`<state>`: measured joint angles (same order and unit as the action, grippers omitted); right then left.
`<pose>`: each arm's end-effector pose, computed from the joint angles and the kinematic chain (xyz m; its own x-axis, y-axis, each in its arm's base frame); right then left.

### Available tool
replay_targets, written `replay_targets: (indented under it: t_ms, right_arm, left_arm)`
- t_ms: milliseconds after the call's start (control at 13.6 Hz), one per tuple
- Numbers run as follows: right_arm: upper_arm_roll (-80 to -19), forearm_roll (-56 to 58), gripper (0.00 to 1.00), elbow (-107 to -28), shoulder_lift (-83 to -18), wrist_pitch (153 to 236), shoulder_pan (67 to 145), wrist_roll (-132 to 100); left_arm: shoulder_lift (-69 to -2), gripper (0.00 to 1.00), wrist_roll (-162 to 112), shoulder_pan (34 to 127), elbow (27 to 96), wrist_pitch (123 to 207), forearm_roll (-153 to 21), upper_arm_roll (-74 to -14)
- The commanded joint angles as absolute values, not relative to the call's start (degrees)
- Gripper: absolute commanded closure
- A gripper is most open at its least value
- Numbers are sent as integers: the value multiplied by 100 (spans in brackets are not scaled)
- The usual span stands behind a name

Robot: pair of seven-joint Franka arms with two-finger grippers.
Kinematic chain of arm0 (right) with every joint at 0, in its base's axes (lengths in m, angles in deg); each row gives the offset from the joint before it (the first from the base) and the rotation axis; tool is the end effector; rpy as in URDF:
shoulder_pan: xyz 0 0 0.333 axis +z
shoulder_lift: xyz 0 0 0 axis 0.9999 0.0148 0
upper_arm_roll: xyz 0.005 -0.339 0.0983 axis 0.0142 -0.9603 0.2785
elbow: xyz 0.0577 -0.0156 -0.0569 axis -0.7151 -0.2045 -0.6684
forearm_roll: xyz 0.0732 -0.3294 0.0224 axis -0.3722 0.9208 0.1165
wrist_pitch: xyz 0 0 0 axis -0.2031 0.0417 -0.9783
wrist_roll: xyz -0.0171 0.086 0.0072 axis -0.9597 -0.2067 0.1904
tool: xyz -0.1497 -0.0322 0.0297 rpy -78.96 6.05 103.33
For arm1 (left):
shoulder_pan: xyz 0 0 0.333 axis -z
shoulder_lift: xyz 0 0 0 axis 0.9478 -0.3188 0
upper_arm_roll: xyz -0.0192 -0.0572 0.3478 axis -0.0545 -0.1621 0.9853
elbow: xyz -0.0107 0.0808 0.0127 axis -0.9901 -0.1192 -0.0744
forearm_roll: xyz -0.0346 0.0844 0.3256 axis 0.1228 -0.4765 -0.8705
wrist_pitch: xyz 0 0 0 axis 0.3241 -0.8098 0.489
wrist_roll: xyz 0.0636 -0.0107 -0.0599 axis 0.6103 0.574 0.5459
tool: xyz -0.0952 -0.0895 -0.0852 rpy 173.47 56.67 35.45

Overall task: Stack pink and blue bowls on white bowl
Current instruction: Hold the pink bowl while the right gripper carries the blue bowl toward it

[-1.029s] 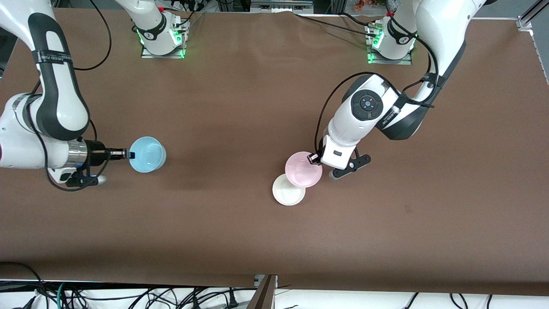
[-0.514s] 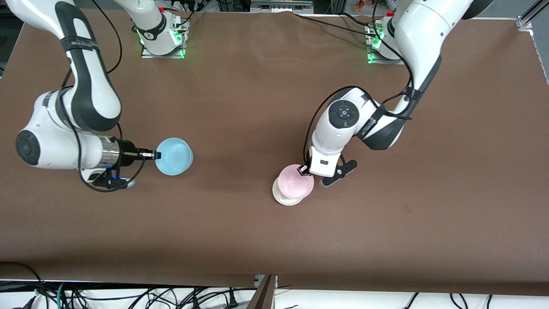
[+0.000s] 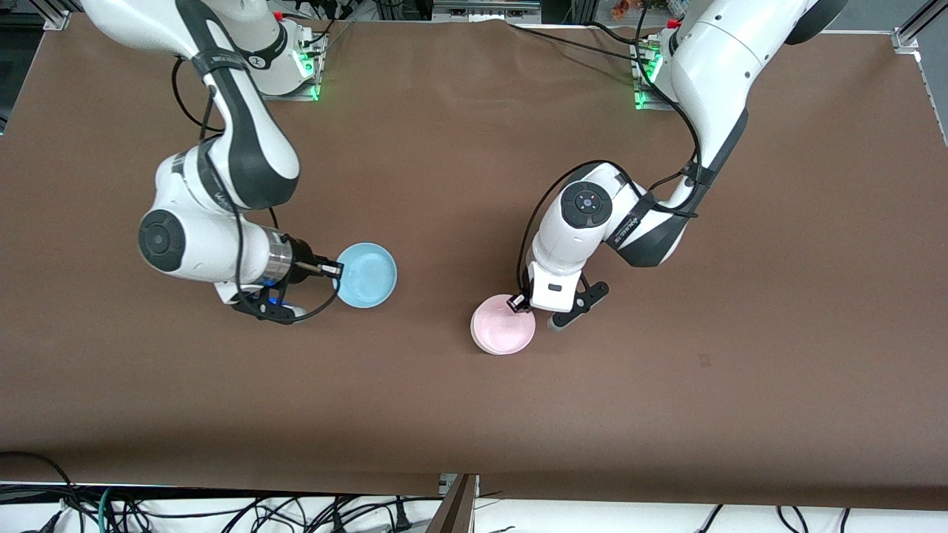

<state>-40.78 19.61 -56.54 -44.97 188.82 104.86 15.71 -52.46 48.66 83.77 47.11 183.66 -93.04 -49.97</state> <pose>0.5999 0.2394 0.3719 0.9400 -0.2250 -0.2565 -0.2821 -0.9354 -0.2130 0.6231 -0.3661 0.2915 0.7733 0.6337 0.0182 0.6160 -0.7579 0.2147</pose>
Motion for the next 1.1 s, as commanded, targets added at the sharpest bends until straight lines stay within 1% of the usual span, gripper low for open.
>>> replay_targets:
  t_ms: [0,147,294,441,1029]
  right_arm:
    - [-4112,1886,100,-5398,-4324,18931,10576,1760]
    - [-4112,1895,100,-5389,-4245,19281,10804,2145]
    - [-4112,1912,100,-5389,-4175,19581,10980,2402]
    - [-4112,1912,100,-5389,-4131,19617,11016,2490]
    - [-4112,1912,100,-5381,-4078,19758,11130,2710]
  left_arm:
    - [-5502,100,5013,8520,4375,18369,-9492,-4943]
    - [-5537,100,5021,8591,4366,18465,-9492,-4847]
    - [-5555,100,5197,8818,4366,18579,-9492,-4602]
    - [-5564,100,5215,8969,4375,18597,-9484,-4443]
    - [-5590,100,5215,8969,4384,18597,-9457,-4451]
